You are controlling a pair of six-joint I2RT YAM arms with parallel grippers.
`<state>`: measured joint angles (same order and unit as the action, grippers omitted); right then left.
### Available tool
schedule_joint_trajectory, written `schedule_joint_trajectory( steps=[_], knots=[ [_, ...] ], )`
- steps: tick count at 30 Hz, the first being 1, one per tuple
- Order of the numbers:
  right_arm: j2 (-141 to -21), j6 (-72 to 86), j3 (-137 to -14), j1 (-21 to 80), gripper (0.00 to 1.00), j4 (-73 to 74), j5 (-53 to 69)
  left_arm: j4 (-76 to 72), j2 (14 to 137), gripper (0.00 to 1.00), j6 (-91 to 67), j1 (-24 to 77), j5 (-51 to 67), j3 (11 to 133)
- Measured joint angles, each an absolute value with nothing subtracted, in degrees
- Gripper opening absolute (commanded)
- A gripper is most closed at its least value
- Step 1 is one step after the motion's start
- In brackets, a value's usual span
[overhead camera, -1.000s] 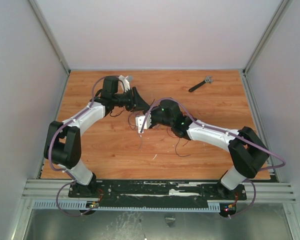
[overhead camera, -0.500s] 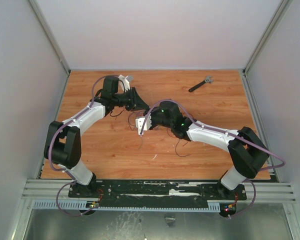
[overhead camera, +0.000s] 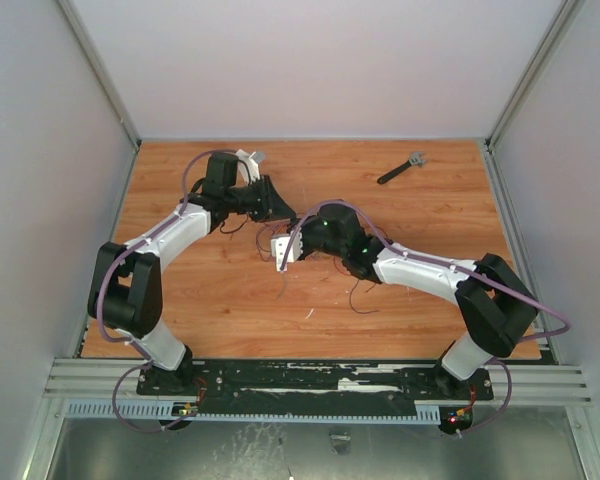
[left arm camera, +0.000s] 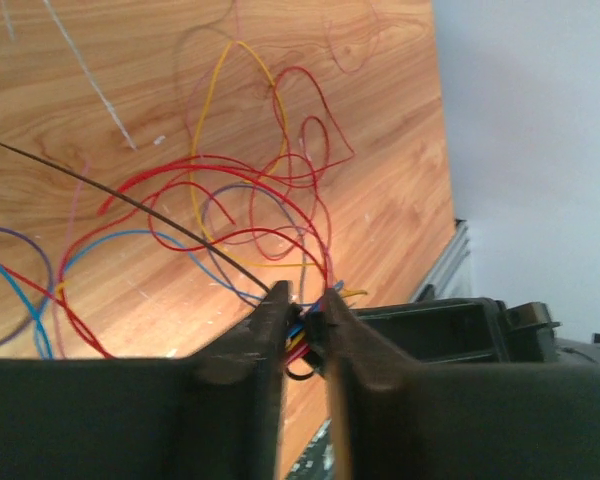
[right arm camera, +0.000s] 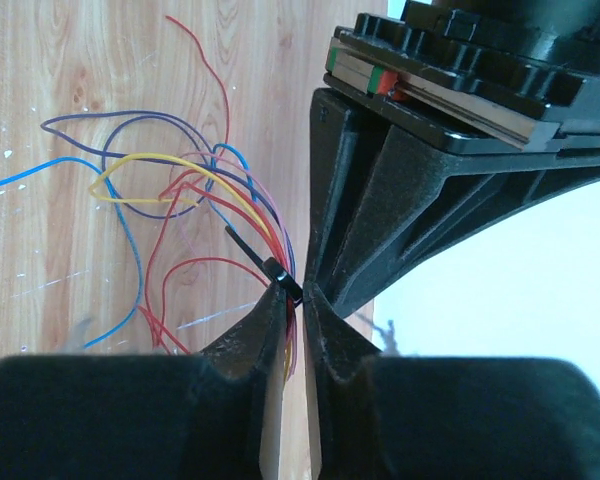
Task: Zip-tie the wires
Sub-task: Tie the cable at the center of the board.
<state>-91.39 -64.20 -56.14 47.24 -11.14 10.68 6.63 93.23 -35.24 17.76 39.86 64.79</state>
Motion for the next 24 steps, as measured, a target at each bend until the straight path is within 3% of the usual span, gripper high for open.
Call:
schedule_joint_trajectory(
  steps=[6, 24],
  knots=[
    [-90.96, -65.34, -55.51, 47.24, 0.04, -12.99, 10.07, 8.78, 91.81, 0.48, -34.81, 17.41, 37.89, 64.82],
    [-90.08, -67.81, -55.53, 47.27, 0.04, -12.14, 8.97, 10.11, 91.42, 0.52, -36.97, 16.95, 40.25, 64.79]
  ],
)
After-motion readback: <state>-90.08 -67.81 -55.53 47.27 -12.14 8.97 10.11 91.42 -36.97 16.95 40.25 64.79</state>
